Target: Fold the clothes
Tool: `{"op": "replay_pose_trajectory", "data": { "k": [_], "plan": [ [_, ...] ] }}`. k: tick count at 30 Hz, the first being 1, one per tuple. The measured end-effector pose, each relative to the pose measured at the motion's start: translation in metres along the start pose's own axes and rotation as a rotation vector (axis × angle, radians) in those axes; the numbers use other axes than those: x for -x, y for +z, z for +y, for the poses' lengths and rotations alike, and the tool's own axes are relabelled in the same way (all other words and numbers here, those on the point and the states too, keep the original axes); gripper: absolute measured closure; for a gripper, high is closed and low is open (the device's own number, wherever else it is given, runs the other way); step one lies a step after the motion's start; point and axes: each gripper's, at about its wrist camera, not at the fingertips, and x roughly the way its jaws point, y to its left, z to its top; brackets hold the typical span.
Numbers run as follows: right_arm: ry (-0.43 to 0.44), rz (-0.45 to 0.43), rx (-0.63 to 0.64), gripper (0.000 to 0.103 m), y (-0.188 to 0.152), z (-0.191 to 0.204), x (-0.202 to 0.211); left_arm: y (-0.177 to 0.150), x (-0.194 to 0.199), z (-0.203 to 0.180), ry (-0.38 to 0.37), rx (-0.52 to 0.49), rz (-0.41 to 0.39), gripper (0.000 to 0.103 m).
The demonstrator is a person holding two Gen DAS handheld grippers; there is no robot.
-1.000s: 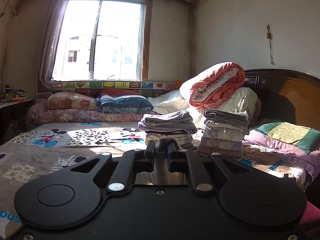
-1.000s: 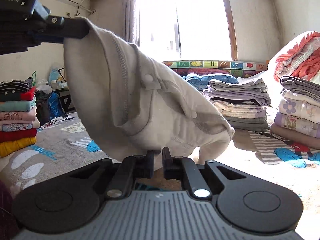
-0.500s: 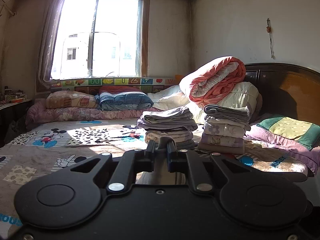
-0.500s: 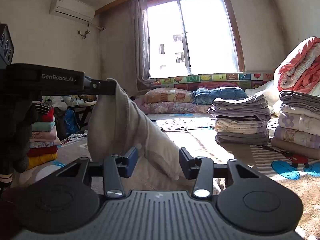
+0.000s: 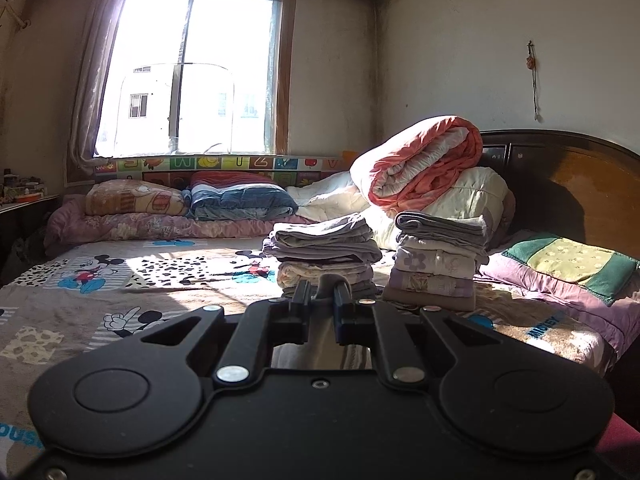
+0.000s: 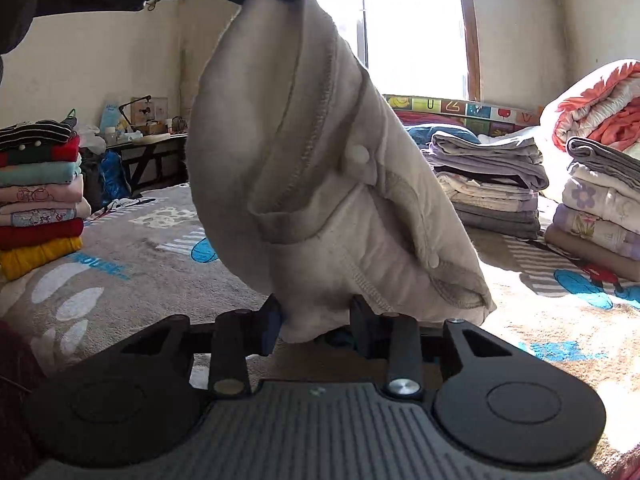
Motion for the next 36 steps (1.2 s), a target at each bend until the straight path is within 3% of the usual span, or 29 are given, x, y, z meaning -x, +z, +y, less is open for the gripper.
{"op": "replay_pose_trajectory", "data": {
  "k": [4,13,24,26,32,36],
  "plan": [
    [0.016,-0.041,-0.041,0.093,0.002,-0.020,0.008,-0.001,0.000,0.003,0.013,0.004,-0.001,0.094],
    [-0.044,-0.211,-0.120,0.096,0.047,-0.090,0.044,0.011,-0.001,0.006,0.090,-0.115,-0.040,0.094],
    [-0.045,-0.396,0.155,0.097,0.114,-0.107,0.095,0.043,0.004,-0.002,0.159,-0.363,-0.119,0.094],
    [-0.046,-0.417,0.184,0.101,0.122,-0.112,0.106,0.043,0.007,-0.004,0.178,-0.420,-0.126,0.094],
    [-0.036,-0.434,0.152,0.101,0.129,-0.128,0.137,0.037,0.029,-0.013,0.156,-0.457,-0.140,0.094],
    [0.040,-0.349,0.128,0.101,0.113,-0.113,0.136,0.030,0.022,-0.015,0.173,-0.473,-0.114,0.094]
  ]
}}
